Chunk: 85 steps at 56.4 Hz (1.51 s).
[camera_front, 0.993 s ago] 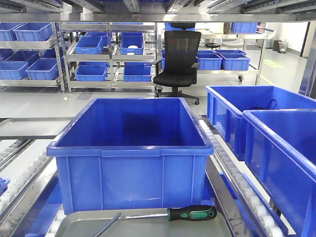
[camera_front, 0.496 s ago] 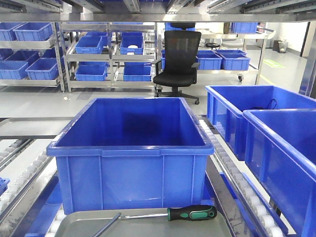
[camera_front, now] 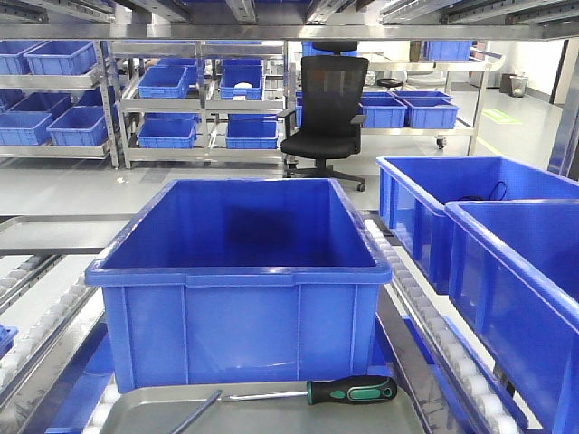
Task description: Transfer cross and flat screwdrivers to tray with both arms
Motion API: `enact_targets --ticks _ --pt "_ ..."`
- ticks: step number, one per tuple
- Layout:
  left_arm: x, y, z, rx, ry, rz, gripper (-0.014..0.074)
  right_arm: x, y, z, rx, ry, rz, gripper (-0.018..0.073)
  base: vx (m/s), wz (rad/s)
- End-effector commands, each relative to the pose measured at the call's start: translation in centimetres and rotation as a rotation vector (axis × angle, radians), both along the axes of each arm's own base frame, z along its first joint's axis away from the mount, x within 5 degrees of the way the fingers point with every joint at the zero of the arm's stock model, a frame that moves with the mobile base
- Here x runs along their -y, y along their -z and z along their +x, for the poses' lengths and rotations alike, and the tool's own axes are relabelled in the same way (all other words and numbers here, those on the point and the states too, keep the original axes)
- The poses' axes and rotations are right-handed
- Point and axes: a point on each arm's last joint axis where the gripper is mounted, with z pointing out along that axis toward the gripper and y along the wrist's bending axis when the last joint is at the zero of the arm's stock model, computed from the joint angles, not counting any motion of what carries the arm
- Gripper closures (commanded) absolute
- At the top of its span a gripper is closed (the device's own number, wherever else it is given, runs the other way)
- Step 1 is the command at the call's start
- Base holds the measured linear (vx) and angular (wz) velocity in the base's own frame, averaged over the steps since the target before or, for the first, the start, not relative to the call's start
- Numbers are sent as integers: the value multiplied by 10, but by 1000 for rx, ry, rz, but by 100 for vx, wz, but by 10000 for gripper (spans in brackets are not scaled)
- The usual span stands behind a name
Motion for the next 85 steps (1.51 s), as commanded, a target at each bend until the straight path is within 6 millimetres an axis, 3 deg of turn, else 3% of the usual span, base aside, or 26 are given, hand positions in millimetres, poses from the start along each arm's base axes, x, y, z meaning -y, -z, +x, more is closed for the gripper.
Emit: enact_targets --ticks 1,22,27,36,49,85 --pt "-1 -17 -2 124 -6 -20 594 1 -15 -1 87 9 37 567 0 0" --pt "-1 -17 -2 124 -6 -20 594 0 -10 2 89 17 18 567 0 0" --pt "-1 -17 -2 124 -6 -20 594 -4 12 15 104 76 -48 567 0 0" --pt "-1 -17 -2 124 -6 -20 594 -3 64 37 51 273 -16 567 0 0" --pt "-1 -17 -2 124 -6 -20 594 4 115 46 -87 428 68 567 0 0" --pt "-1 -17 -2 124 -6 -20 594 5 117 46 -123 438 55 567 0 0"
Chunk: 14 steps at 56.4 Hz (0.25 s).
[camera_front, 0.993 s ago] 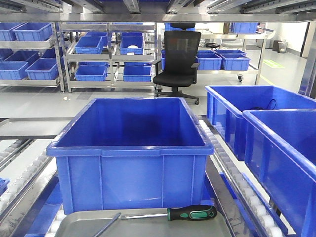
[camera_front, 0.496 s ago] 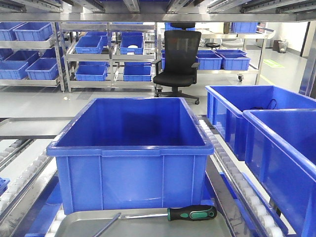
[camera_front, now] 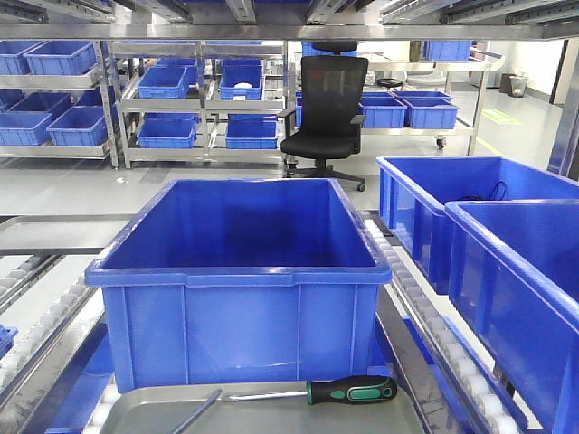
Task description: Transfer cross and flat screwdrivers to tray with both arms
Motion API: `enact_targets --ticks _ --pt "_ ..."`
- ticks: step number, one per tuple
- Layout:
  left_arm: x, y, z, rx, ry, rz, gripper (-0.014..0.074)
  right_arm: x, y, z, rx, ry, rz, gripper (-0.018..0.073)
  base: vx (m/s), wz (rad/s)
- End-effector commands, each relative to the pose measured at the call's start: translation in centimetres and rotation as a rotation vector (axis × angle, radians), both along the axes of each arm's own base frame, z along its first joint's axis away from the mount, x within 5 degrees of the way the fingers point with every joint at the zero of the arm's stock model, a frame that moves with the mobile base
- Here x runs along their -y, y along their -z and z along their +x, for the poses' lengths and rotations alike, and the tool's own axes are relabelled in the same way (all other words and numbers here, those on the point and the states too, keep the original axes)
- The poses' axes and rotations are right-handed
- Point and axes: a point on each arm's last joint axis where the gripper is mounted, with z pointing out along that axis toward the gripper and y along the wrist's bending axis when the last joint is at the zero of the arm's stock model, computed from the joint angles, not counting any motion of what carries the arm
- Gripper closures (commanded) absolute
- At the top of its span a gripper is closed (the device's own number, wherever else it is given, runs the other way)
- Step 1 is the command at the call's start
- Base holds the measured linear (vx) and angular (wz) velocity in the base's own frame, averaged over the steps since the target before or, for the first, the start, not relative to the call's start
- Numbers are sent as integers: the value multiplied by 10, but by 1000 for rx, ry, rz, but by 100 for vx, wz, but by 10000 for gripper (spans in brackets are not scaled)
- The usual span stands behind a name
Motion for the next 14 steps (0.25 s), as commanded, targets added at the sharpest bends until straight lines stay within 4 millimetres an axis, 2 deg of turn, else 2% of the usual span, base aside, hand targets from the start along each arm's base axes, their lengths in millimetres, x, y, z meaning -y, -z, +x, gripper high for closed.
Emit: enact_targets --ticks 1,14 --pt "-1 -17 -2 126 -6 -20 594 0 -5 0 76 7 -4 567 0 0" --pt "-1 -17 -2 126 -6 -20 594 0 -5 0 76 7 -4 567 0 0"
